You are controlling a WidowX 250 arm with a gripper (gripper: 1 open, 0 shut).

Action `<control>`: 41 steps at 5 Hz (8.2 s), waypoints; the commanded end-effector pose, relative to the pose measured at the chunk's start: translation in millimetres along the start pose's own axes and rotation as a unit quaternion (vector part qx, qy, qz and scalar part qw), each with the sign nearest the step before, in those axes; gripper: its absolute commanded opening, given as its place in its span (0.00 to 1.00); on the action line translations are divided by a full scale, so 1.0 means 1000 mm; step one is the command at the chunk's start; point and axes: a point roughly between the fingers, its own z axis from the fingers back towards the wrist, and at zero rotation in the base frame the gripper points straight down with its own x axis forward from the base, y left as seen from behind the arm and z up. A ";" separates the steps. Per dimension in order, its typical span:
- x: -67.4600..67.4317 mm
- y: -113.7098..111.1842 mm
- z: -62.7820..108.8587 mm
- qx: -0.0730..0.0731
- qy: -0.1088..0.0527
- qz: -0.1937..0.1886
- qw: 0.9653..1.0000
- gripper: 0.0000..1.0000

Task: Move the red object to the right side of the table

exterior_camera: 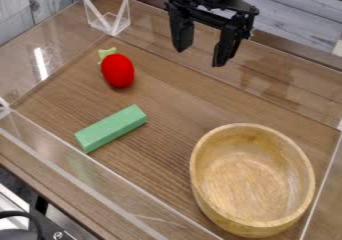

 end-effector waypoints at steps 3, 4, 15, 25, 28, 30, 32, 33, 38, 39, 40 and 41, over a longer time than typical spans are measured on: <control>-0.014 0.066 -0.021 -0.025 -0.005 0.153 0.988 1.00; -0.017 0.095 -0.025 -0.042 -0.017 0.255 0.966 1.00; 0.040 0.168 -0.088 -0.099 -0.018 0.428 0.898 1.00; 0.050 0.034 -0.003 -0.154 0.019 0.238 0.959 0.00; 0.057 -0.023 -0.052 -0.126 0.043 0.132 0.982 0.00; 0.053 -0.038 -0.086 -0.113 0.036 0.121 0.986 0.00; 0.053 -0.051 -0.093 -0.110 0.013 0.139 0.984 1.00; 0.055 -0.058 -0.080 -0.105 -0.013 0.135 0.985 1.00; 0.087 -0.028 -0.060 -0.086 -0.067 0.163 0.981 1.00; 0.090 -0.024 -0.061 -0.082 -0.069 0.167 0.980 1.00; 0.089 -0.020 -0.063 -0.079 -0.070 0.172 0.980 1.00; 0.085 -0.033 -0.068 -0.076 -0.063 0.145 0.984 0.00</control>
